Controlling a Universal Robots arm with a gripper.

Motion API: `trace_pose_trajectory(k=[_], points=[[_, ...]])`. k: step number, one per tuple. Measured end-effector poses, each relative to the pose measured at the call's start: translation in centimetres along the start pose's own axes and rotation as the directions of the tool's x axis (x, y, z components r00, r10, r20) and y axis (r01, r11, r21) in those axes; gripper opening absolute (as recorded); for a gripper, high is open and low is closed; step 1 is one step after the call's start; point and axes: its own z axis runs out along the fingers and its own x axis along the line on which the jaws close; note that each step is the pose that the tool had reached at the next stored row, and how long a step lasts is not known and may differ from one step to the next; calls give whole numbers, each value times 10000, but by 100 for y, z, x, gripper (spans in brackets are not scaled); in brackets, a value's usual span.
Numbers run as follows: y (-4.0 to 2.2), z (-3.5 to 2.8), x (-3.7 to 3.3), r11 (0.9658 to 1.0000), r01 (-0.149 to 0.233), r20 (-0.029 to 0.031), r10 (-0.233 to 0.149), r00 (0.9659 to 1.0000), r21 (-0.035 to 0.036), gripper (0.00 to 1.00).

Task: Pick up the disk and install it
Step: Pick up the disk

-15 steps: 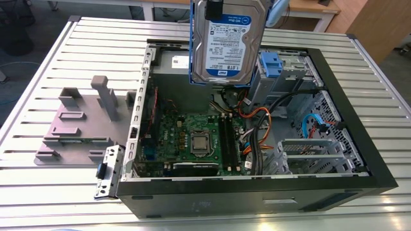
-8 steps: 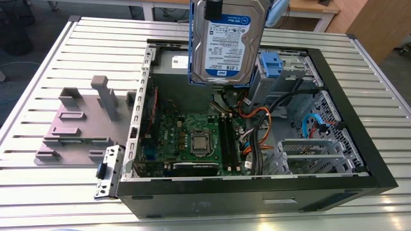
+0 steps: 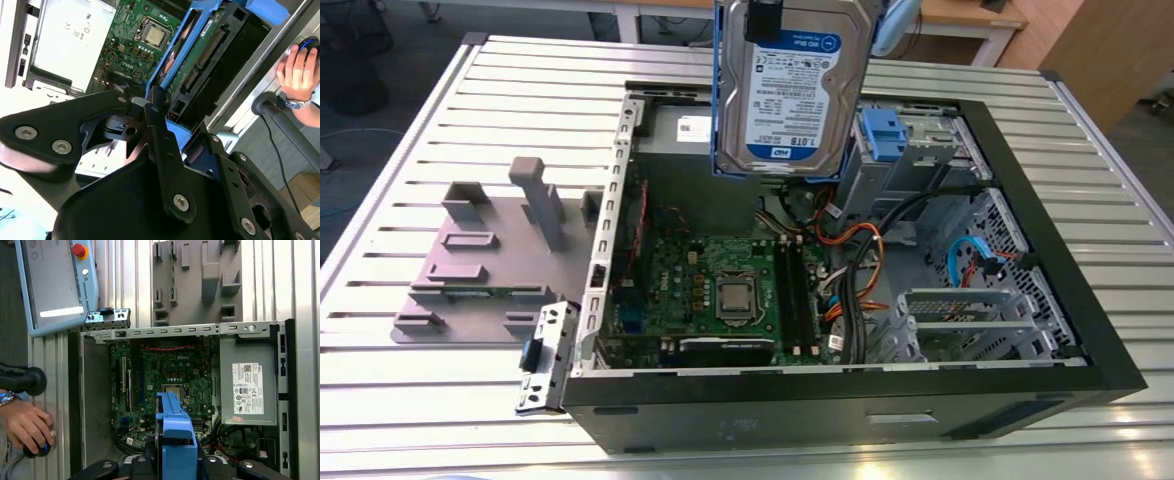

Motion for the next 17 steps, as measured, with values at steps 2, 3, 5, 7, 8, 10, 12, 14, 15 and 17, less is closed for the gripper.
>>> trace_pose_trajectory(k=[2, 3, 5, 7, 8, 10, 12, 14, 15, 17], points=[[0, 0, 1, 10000, 0, -10, 0, 10000, 0, 36], [0, 0, 1, 10000, 0, -16, 0, 10000, 1, 36], [0, 0, 2, 10000, 0, -25, 0, 10000, 1, 36], [0, 0, 2, 10000, 0, -35, 0, 10000, 1, 36], [0, 0, 3, 10000, 0, -40, 0, 10000, 1, 36], [0, 0, 4, 10000, 0, -49, 0, 10000, 1, 36], [0, 1, 5, 10000, -2, -57, 2, 10000, 1, 36], [0, 3, 9, 10000, 0, -57, 0, 10000, 3, 36], [0, 4, 13, 10000, -1, -58, 1, 10000, 3, 36], [-1, 7, 31, 10000, 0, -2, 0, 10000, 0, 36]])
